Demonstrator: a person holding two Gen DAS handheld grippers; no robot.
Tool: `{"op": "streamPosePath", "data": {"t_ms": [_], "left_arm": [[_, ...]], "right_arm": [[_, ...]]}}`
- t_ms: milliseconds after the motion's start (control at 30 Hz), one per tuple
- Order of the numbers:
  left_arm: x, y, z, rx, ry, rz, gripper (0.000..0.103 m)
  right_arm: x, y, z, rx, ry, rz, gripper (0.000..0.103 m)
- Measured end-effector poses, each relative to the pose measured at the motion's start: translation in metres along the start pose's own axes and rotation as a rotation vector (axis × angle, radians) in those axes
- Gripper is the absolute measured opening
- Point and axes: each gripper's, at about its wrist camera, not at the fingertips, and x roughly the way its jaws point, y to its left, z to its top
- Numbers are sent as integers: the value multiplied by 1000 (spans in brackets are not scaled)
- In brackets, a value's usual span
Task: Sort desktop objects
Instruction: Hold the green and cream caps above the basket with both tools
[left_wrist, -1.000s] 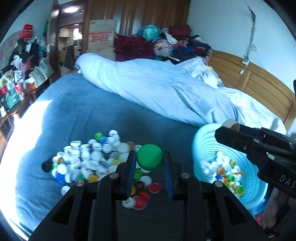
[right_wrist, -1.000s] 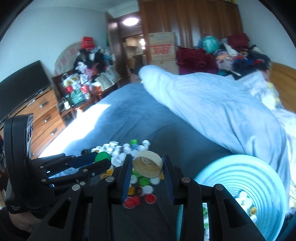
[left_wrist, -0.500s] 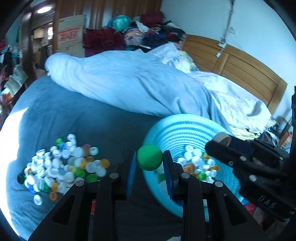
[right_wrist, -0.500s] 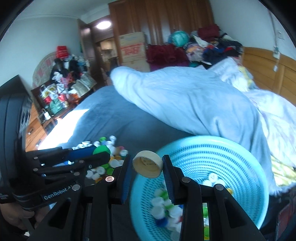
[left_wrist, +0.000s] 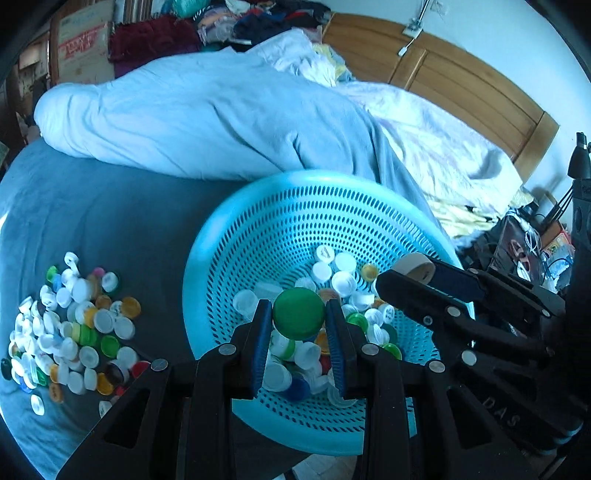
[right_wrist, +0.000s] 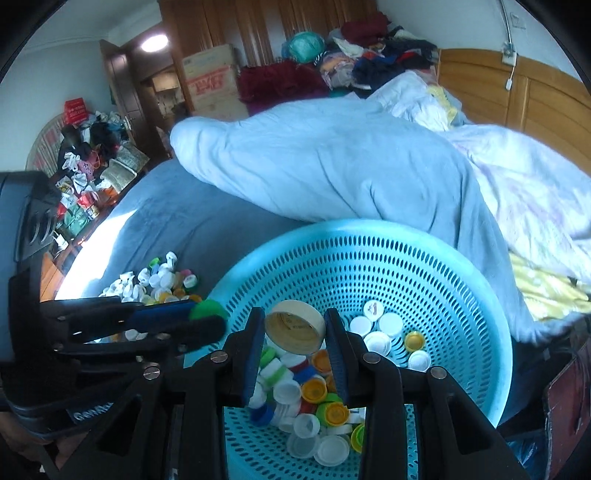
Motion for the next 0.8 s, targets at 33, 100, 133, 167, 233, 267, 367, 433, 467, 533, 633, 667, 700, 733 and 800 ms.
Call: {"op": "streamPosePath", "data": {"t_ms": [33, 100, 133, 167, 233, 267, 367, 433, 467, 533, 633, 667, 700, 733, 800], "left_arm": [[2, 0, 0, -3, 7, -4, 25], [5, 1, -1, -10, 17, -7, 25], [6, 1, -1, -8, 18, -5, 25], [6, 1, 0, -6, 20, -3, 25], [8, 1, 0, -7, 22, 0, 25], [8, 1, 0, -9, 22, -1, 25], [10, 3, 1, -14, 23, -2, 25], [12, 4, 1, -16, 27, -4, 25], [12, 4, 1, -17, 27, -3, 25], [14, 5, 2, -18, 28, -5, 25], [14, 5, 3, -17, 25, -4, 25], [14, 5, 3, -17, 26, -4, 25], [14, 5, 3, -18, 25, -5, 25], [15, 5, 3, -18, 26, -4, 25], [15, 4, 3, -17, 28, -5, 25]], "right_arm": [[2, -1, -1, 3, 4, 5, 37], [4, -4, -2, 10, 11, 10, 37], [5, -3, -2, 9, 12, 9, 37], [6, -4, -2, 10, 13, 10, 37], [8, -4, -1, 10, 14, 11, 37], [8, -3, -2, 8, 14, 10, 37], [11, -3, -3, 5, 20, 11, 37], [13, -4, -5, 6, 24, 12, 37], [13, -5, -5, 7, 26, 13, 37], [14, -5, -6, 6, 27, 13, 37], [14, -5, -6, 8, 26, 14, 37], [14, -5, -6, 8, 27, 15, 37], [15, -6, -6, 9, 27, 16, 37], [14, -6, -6, 10, 27, 17, 37], [15, -6, -6, 11, 29, 16, 37]]}}
